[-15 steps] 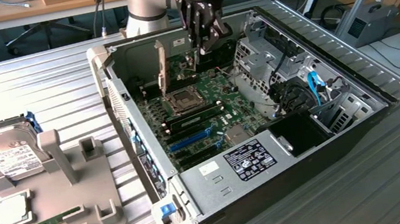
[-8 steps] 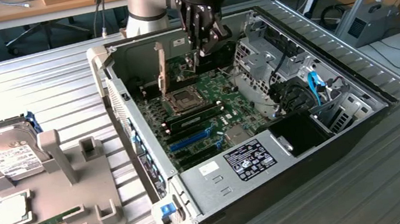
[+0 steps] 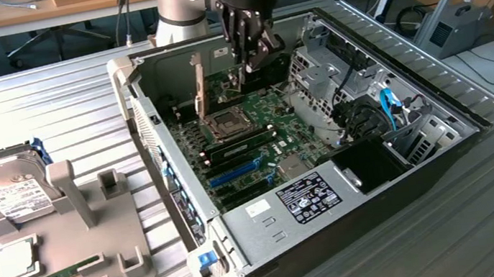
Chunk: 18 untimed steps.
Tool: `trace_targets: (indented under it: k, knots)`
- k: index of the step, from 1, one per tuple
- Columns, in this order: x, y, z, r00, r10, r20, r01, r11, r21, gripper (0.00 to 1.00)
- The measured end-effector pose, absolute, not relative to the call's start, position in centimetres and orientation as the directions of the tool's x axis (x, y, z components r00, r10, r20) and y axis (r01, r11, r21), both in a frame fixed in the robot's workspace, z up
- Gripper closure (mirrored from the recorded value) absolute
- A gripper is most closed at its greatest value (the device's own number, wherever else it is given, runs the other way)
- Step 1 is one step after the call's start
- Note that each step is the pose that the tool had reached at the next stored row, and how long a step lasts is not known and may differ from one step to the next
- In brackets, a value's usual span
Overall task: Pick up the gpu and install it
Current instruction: 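Insert the gpu into the slot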
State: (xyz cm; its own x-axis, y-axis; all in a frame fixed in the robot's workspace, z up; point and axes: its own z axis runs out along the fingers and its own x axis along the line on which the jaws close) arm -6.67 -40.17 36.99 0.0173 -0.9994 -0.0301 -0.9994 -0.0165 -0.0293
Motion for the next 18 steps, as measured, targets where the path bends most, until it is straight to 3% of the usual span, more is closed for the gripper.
trace_targets:
  k: [18]
  knots:
    - [-6.96,-40.19,36.33,0.017,-0.999,-0.030,-0.999,-0.016,-0.029,0.73]
